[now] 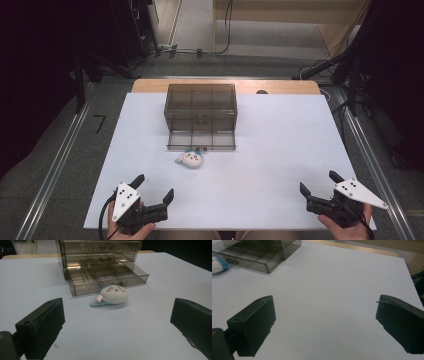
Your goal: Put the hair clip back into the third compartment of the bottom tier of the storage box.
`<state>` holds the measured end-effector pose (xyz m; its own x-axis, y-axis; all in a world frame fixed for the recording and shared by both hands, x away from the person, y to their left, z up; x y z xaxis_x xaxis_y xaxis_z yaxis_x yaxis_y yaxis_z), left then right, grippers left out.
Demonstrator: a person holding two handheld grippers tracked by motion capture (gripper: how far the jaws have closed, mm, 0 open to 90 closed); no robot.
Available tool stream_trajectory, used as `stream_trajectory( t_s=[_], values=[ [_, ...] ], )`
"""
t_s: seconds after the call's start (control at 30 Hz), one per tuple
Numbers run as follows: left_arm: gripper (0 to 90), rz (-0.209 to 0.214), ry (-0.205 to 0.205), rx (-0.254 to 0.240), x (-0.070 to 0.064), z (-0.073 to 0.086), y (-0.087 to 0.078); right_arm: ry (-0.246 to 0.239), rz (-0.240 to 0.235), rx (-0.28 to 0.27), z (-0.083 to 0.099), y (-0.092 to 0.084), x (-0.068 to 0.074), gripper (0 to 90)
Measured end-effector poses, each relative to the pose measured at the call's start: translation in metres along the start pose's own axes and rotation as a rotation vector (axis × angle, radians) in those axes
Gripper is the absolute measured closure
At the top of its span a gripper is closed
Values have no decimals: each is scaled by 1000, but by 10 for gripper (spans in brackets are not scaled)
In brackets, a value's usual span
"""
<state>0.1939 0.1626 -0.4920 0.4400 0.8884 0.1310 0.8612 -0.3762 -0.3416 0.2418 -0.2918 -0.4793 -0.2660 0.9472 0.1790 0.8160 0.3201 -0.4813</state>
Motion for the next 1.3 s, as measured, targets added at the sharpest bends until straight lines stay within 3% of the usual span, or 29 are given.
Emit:
stream_trajectory(
  t_s=[0.3, 0.6, 0.87, 1.03, 1.3],
  values=[
    [1, 21, 13, 15, -6, 2, 7, 13, -1, -5, 3, 3, -2, 14],
    [1, 38, 12, 38, -8, -8, 16, 4, -4, 18, 6, 8, 3, 14],
    [1, -7, 31, 44, -1, -18, 24, 4, -11, 28, 7, 12, 3, 14],
    [1, -20, 9, 32, 7, -24, 28, 11, -12, 37, 7, 11, 1, 15],
    [1, -36, 5, 40, 15, -34, 34, 23, -8, 36, 7, 11, -1, 15]
  ],
)
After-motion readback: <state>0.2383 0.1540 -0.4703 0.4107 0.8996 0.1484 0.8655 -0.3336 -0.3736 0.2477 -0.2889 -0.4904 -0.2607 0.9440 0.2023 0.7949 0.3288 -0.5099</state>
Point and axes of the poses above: each handheld gripper's, and its own axes: y roughly forward along the jaws, z roughly out of its underside, x roughly to its left, the point moved 6 cm from there along y, roughly forward along the jaws, and after that the axes turned 15 degrees about y, right-handed, at the moved point
